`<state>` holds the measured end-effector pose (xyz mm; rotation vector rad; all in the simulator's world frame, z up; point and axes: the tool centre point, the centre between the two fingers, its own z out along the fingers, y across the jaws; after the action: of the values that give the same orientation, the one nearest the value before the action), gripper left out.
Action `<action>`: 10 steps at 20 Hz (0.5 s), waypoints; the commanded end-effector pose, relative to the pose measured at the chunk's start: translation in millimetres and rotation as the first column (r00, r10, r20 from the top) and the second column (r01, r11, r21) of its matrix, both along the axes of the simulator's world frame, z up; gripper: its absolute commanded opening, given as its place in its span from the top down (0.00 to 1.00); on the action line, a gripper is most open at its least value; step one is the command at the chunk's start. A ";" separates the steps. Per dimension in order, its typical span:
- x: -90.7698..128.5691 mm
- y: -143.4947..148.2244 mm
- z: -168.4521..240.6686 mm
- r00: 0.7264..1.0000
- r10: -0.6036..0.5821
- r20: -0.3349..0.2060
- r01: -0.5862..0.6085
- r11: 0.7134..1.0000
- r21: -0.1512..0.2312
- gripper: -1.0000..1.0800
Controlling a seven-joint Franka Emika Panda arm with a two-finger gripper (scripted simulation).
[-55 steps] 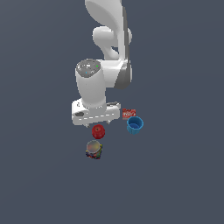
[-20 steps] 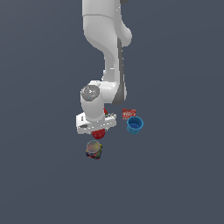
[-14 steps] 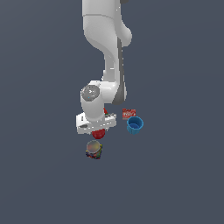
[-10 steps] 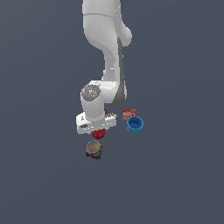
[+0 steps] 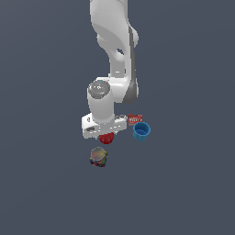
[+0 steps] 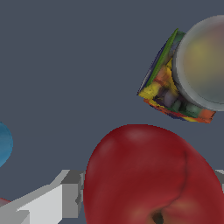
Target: Pick up a designated object from a clutter of objects.
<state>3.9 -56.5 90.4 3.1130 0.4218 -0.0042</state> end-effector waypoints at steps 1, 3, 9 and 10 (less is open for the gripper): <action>5.4 8.6 19.6 1.000 0.000 0.003 0.000 1.000 0.000 1.00; 9.7 16.5 36.7 1.000 0.000 0.003 0.000 1.000 -0.001 1.00; 24.8 43.8 95.9 1.000 0.000 0.003 0.000 1.000 -0.001 1.00; 27.5 48.5 105.9 1.000 0.000 0.003 0.000 1.000 -0.001 1.00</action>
<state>27.3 -15.1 179.6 3.1117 0.4228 -0.0029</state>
